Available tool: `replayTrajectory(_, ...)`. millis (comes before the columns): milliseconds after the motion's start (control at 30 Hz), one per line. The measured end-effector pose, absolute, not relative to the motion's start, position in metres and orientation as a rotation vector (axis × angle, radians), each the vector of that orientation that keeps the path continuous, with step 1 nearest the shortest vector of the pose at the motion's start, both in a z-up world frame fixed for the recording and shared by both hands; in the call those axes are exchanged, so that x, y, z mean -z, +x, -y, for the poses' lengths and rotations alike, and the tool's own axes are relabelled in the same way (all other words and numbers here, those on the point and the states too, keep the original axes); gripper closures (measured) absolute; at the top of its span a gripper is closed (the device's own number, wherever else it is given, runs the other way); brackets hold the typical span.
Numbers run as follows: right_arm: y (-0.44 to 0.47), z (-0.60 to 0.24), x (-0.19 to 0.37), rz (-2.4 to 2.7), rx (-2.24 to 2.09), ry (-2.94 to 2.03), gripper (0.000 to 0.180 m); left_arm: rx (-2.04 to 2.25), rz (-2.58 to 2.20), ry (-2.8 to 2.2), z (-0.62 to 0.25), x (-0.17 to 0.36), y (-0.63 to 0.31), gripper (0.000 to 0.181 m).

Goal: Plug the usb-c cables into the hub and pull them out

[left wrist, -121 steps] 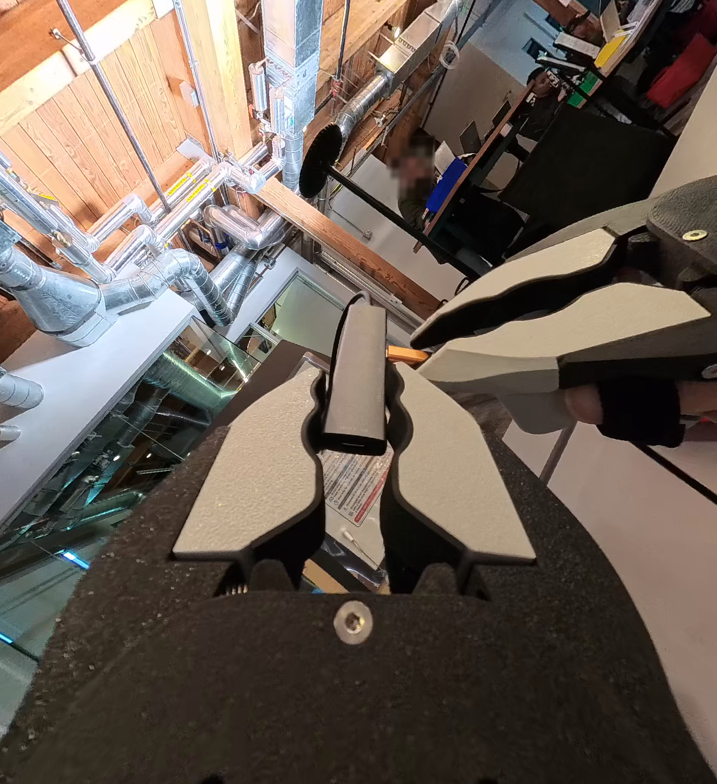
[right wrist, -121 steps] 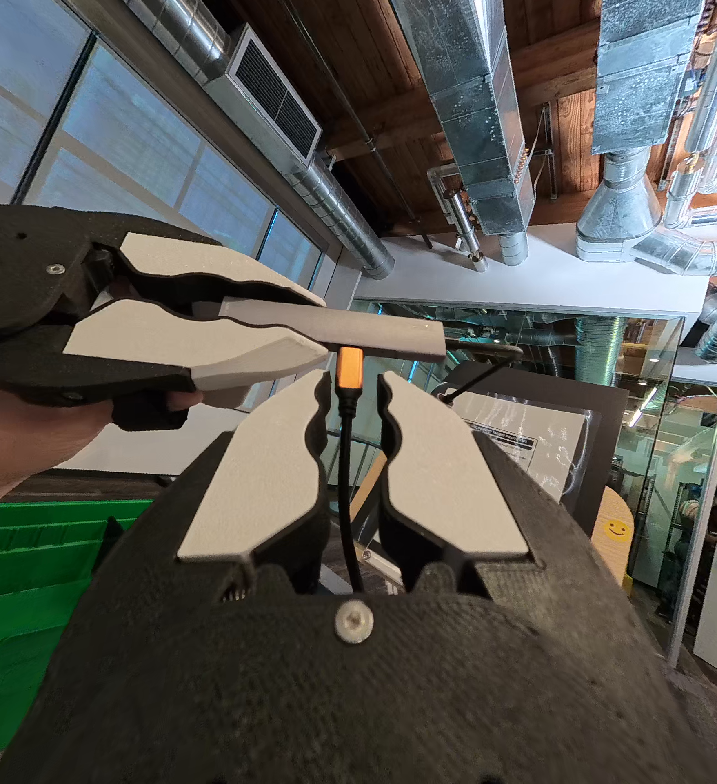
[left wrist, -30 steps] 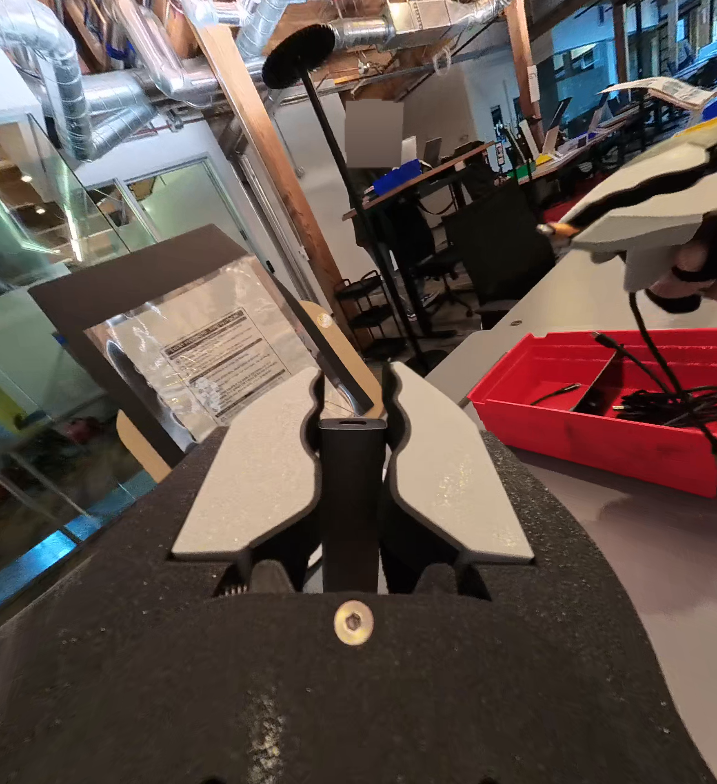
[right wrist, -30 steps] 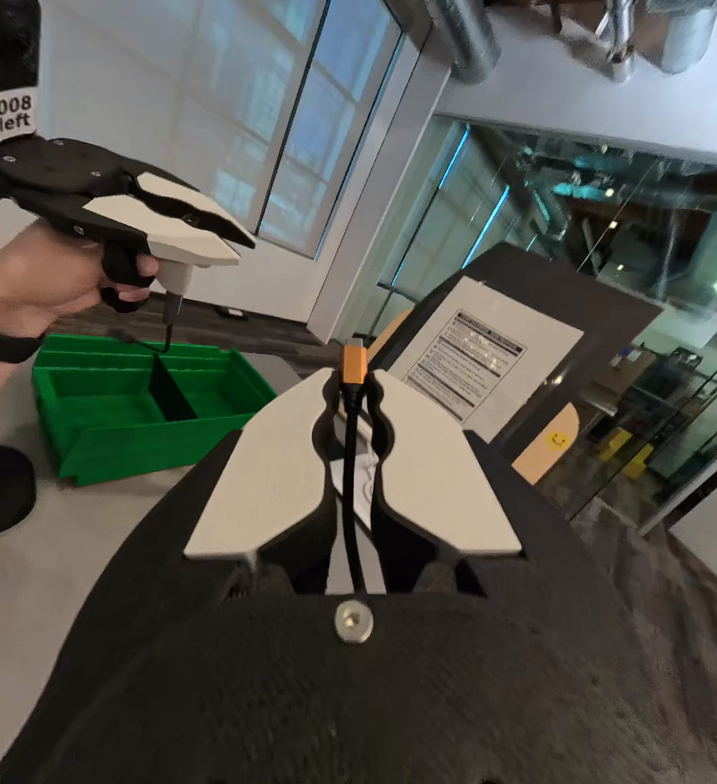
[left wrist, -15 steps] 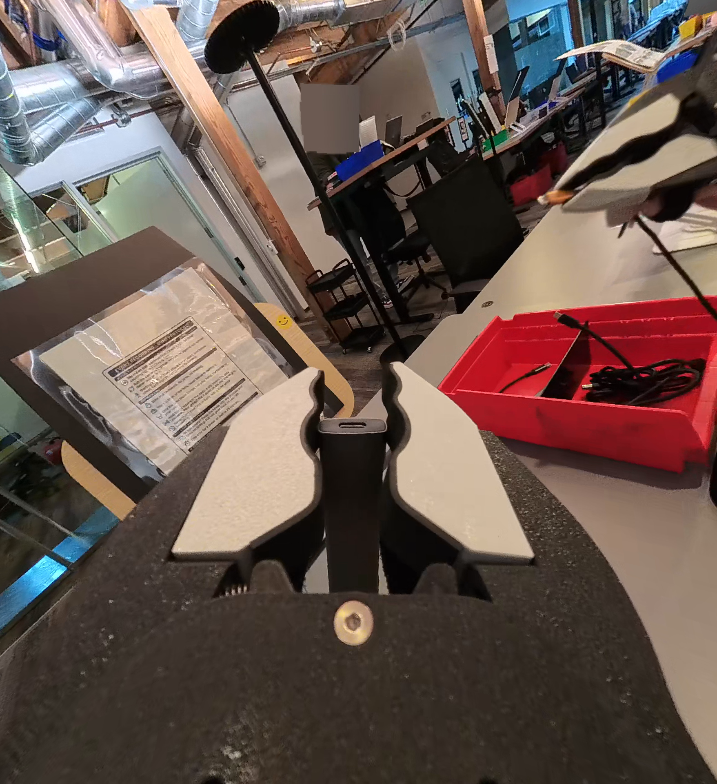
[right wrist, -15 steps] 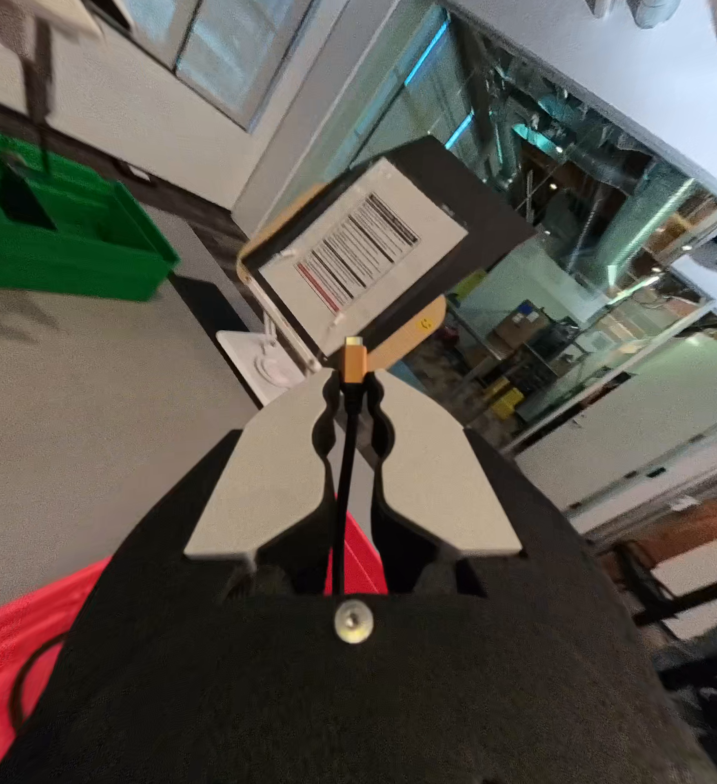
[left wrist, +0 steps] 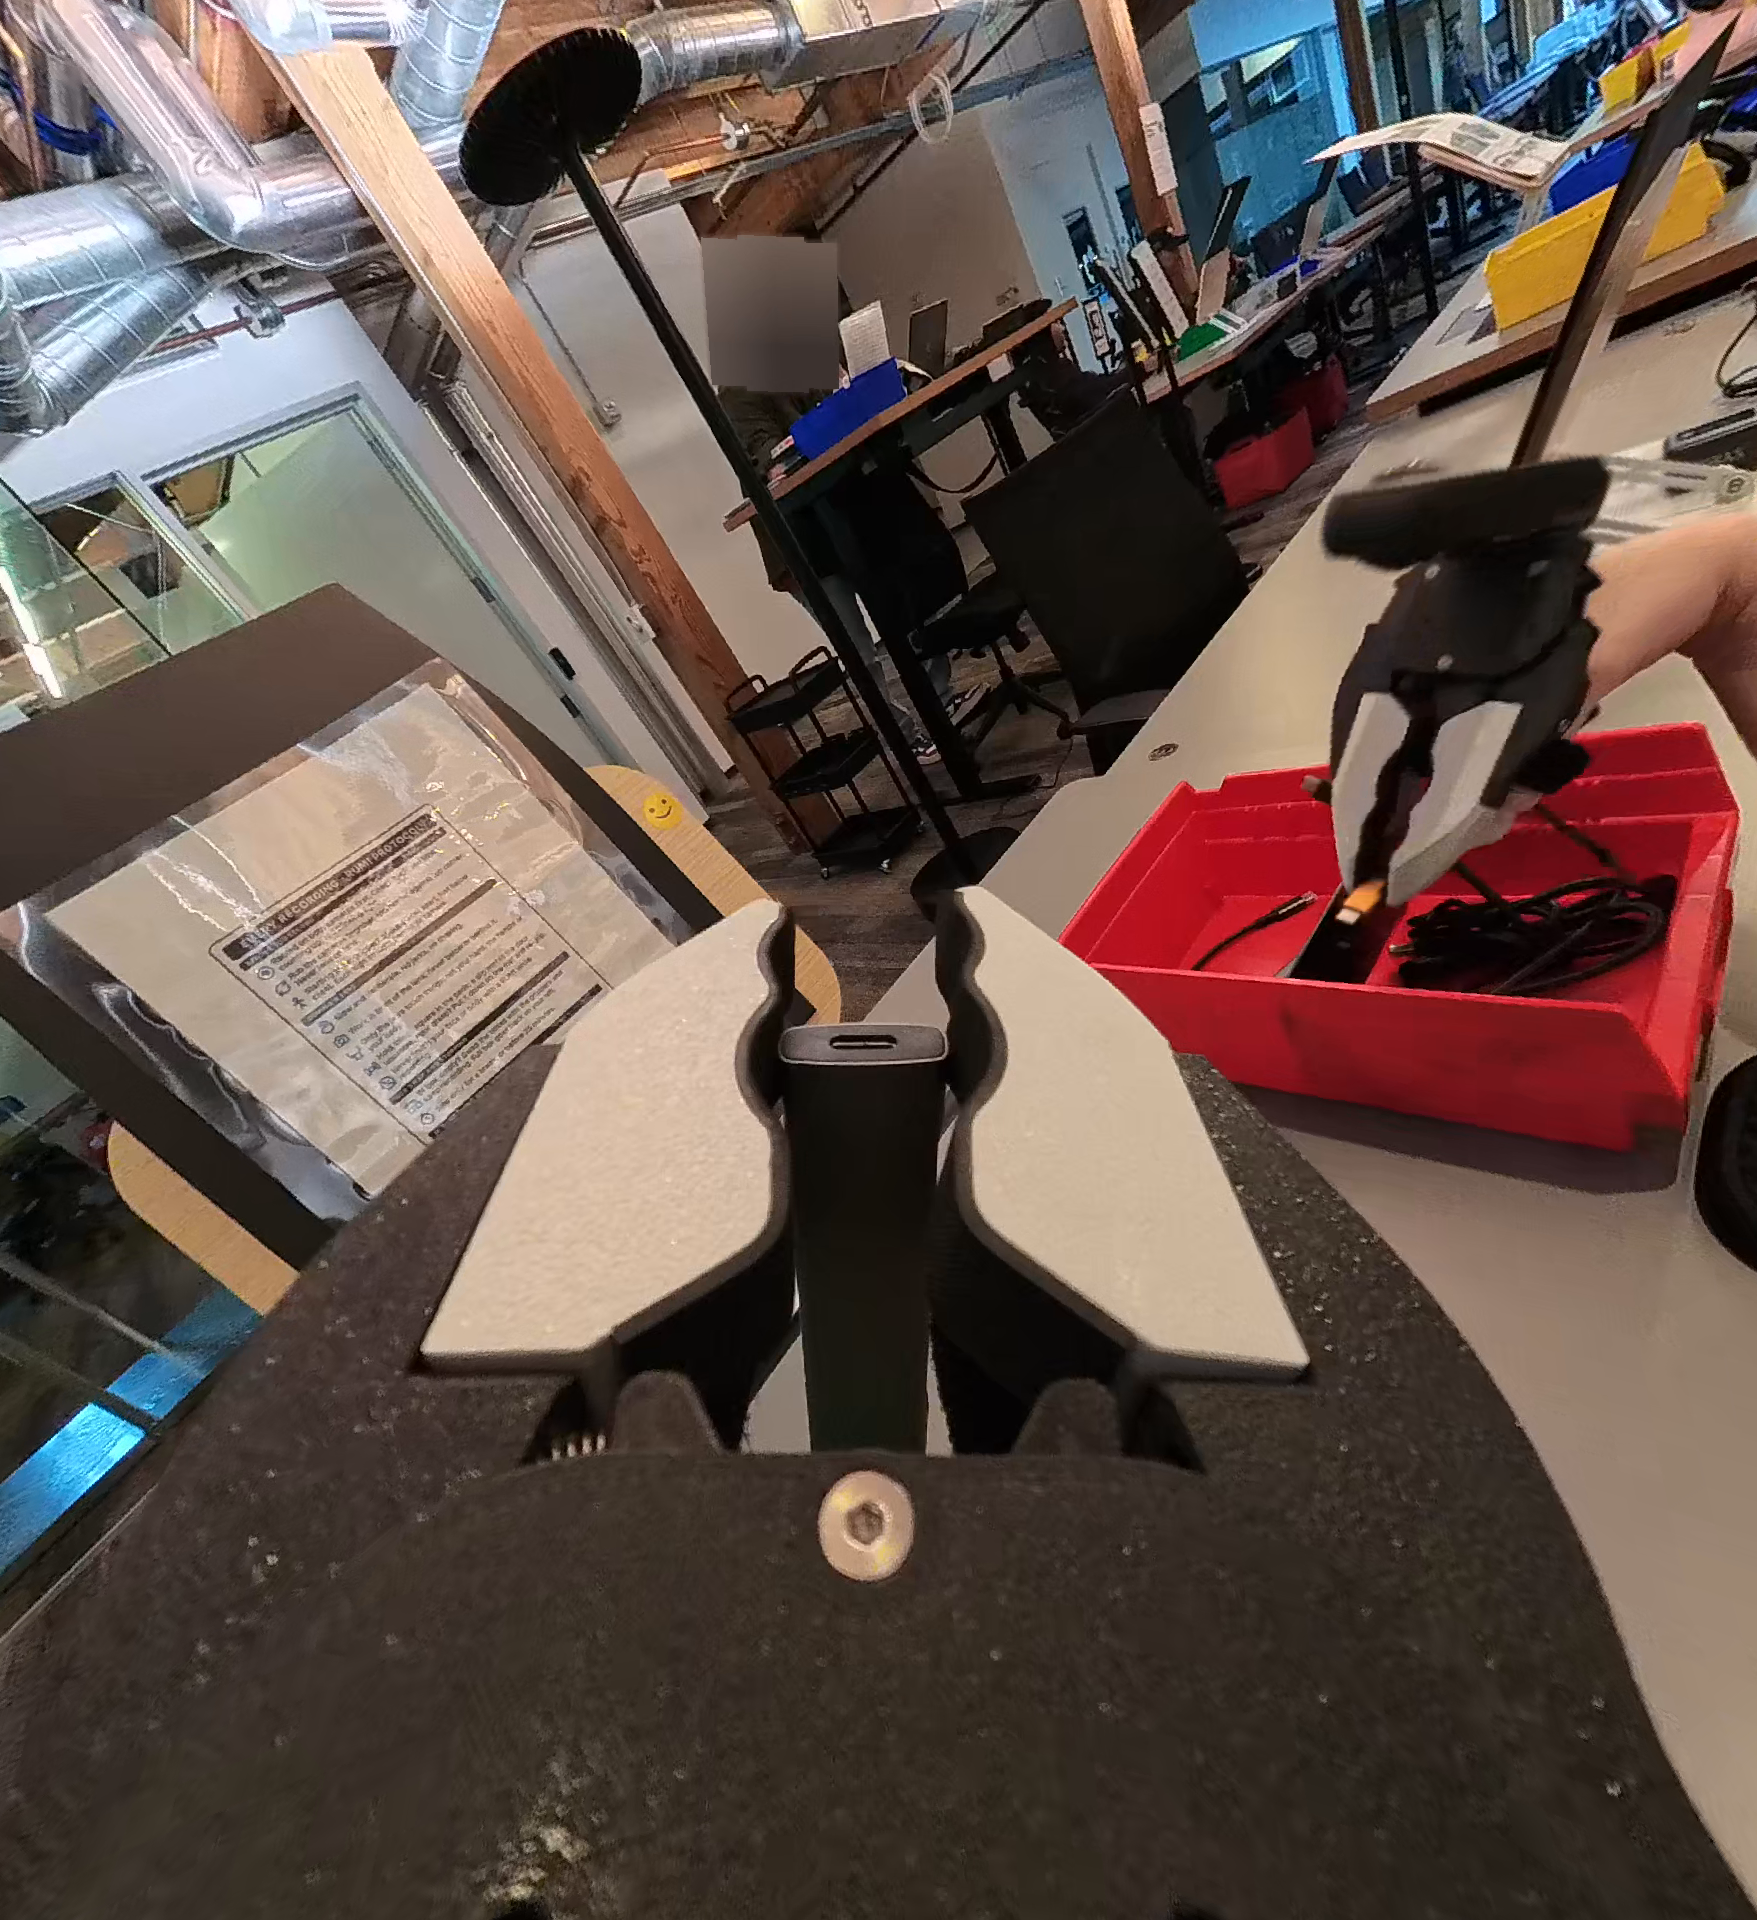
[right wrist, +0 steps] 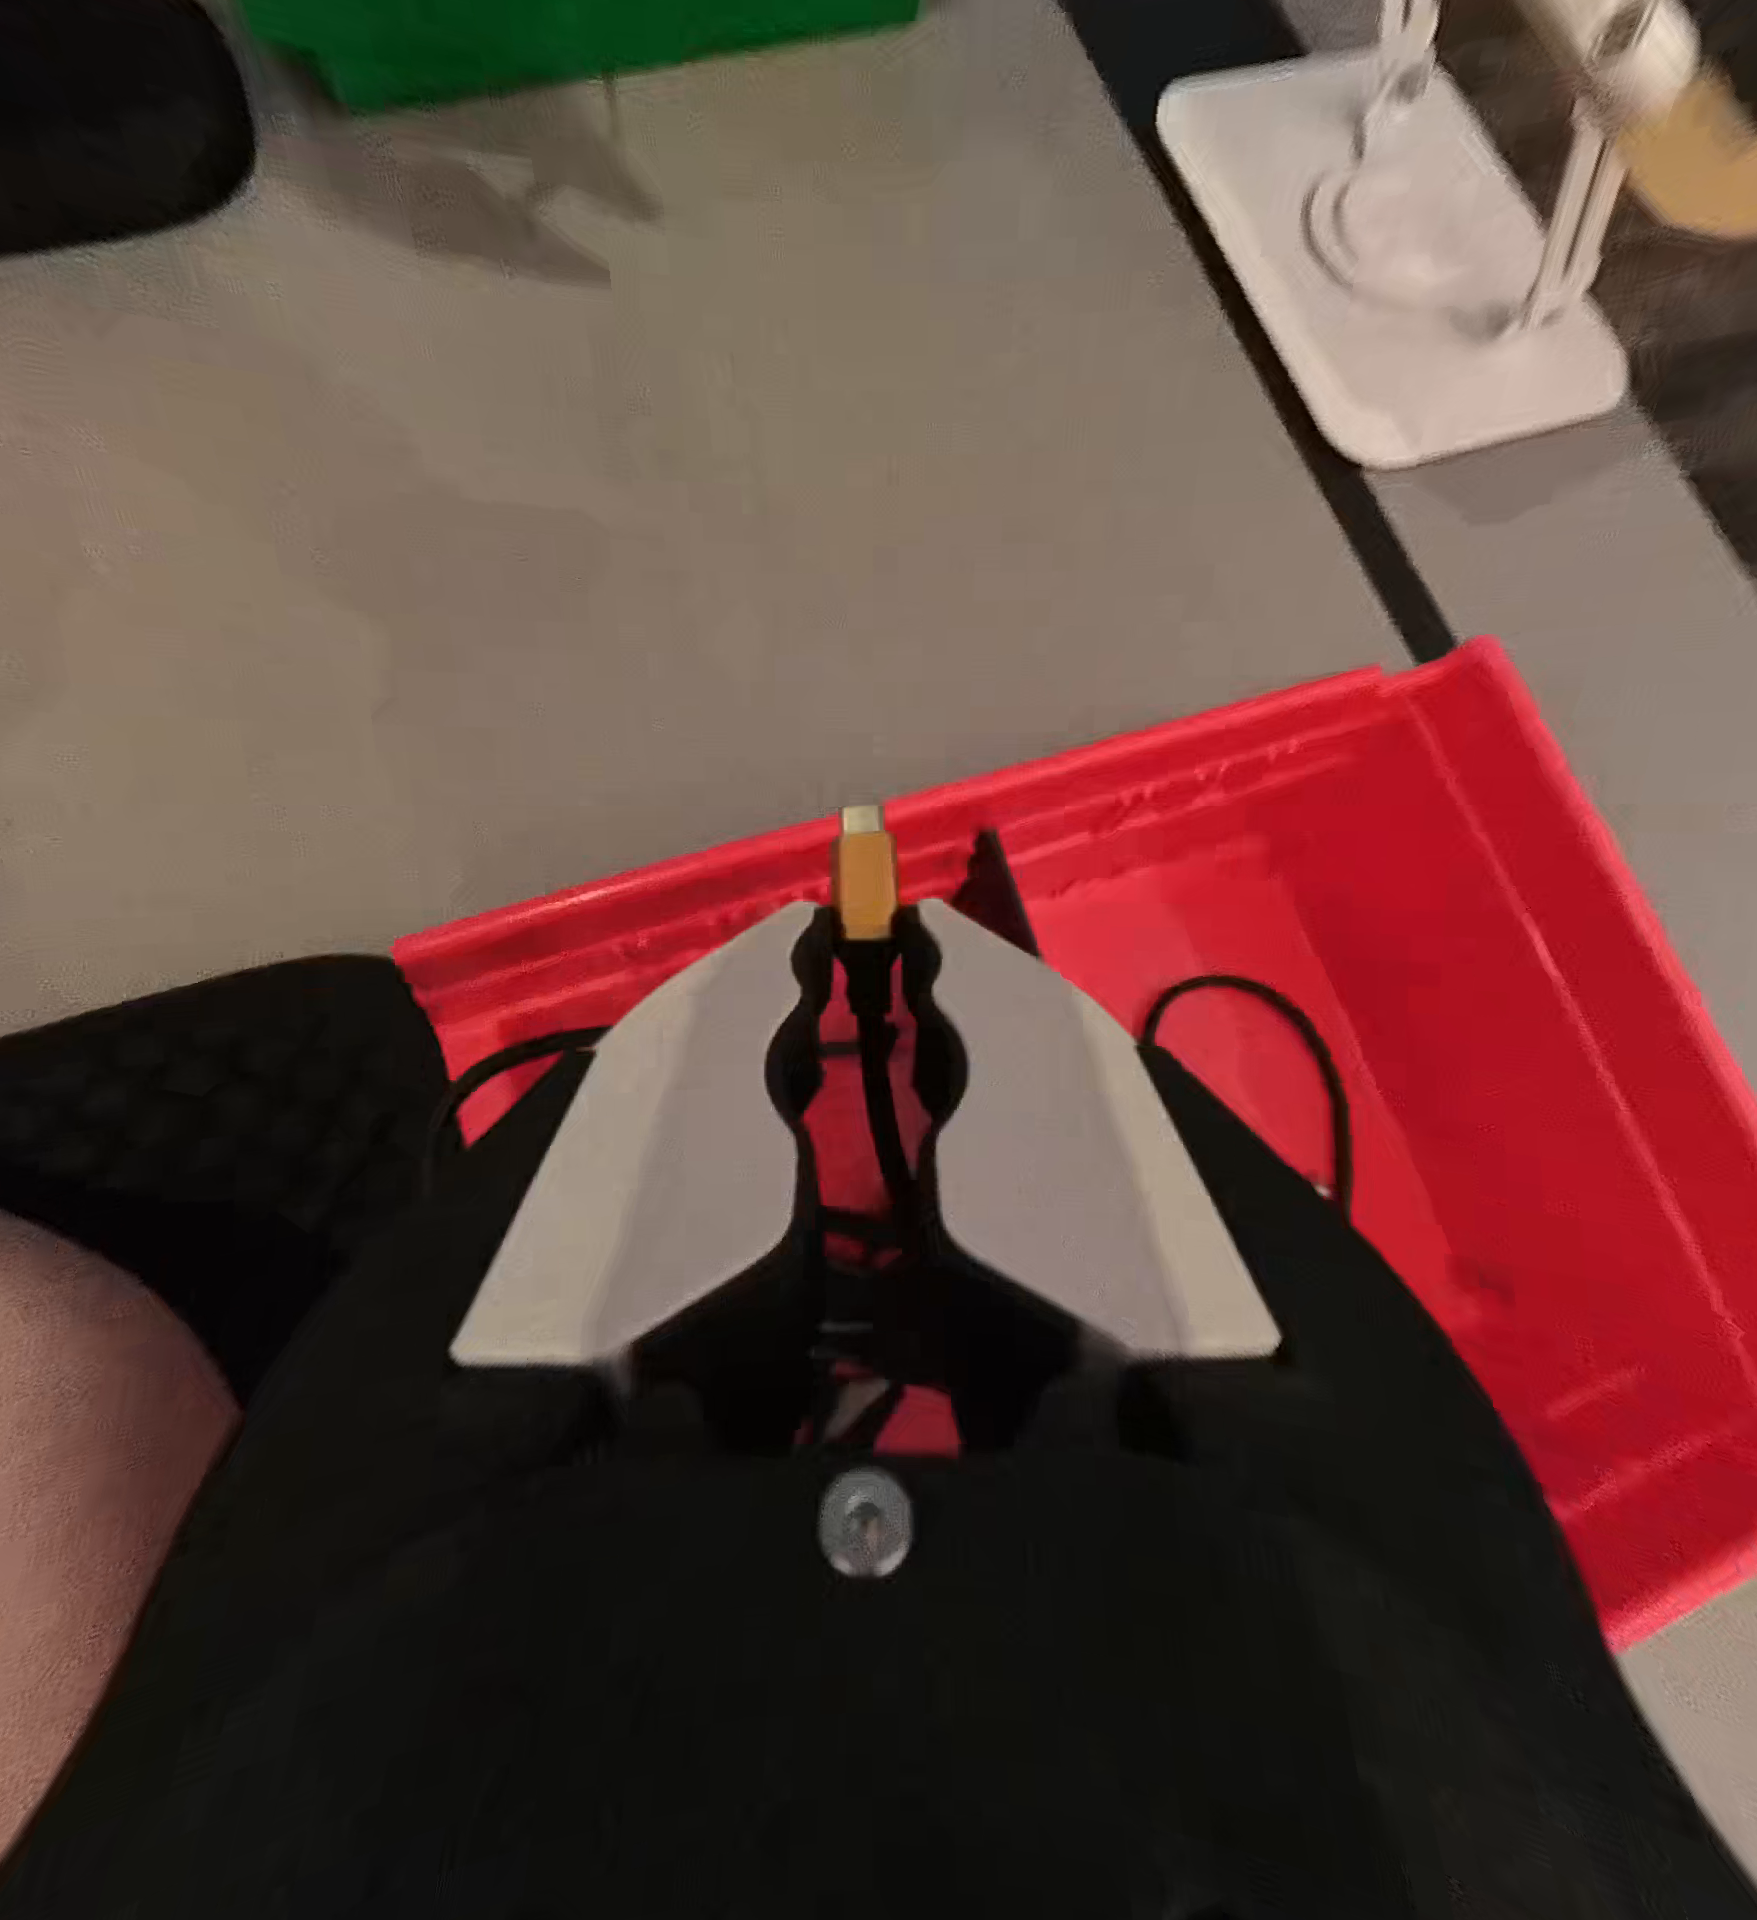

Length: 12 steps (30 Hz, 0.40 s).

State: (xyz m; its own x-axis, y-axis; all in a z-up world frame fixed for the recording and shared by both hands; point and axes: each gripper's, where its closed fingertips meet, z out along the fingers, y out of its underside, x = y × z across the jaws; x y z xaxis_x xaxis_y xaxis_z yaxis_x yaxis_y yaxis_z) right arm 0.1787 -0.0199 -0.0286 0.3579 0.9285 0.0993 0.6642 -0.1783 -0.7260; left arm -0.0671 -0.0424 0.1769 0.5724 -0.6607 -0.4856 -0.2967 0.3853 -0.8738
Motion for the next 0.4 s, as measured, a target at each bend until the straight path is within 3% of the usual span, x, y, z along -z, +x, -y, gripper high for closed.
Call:
replayTrajectory(133,0.18,0.012,0.038,1.325,-0.493,-2.048,0.162,0.287,-0.999,-1.199,0.044,-0.175,-0.064,0.155)
replayTrajectory(400,0.148,0.025,-0.09,1.206,-0.272,-1.343,0.146,0.358,-1.012,-1.183,0.051,-0.177,-0.057,0.155)
